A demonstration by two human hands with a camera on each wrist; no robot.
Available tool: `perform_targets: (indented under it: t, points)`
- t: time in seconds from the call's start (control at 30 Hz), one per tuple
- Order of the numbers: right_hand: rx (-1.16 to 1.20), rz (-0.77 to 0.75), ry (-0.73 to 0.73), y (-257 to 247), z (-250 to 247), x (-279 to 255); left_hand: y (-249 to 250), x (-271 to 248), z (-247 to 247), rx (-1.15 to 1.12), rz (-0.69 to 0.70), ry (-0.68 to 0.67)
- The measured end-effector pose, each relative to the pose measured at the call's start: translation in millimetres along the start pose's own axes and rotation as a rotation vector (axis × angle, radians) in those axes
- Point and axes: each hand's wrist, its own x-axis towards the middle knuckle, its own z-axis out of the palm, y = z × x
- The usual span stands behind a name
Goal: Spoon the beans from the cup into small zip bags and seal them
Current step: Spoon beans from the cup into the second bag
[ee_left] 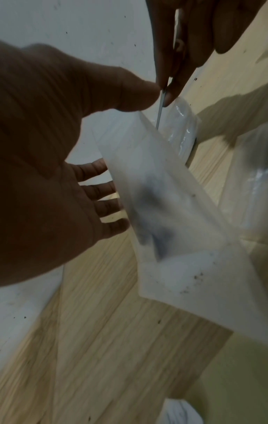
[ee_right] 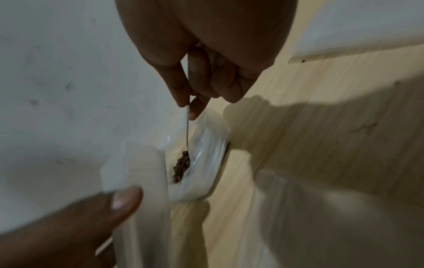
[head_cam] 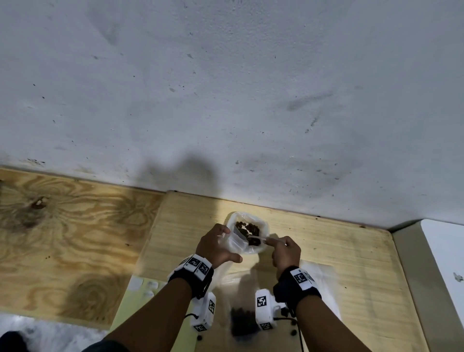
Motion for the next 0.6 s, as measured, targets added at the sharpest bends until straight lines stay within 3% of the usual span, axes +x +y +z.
perform_targets:
  t: [0.17,0.33,0.47,0.6]
  points:
    - [0.087,-0.017,0.021,-11.6,-24.8,1.6,3.0,-4.3,-0.2,0.016,0.024,0.036]
    - [0.147,-0.129,0.000,-29.8,-44.3,-7.5,6.1,-10.0,2.8,0.041,0.054,0.057]
    - [0.142,-0.304,-0.045,-43.7,-48.9,-17.3,8.4,-12.6,6.6,0.040,0.066,0.059]
    - [-0.074,-0.571,-0.091,-48.6,-41.6,-28.5,10.6,-14.2,9.7,0.007,0.065,0.072]
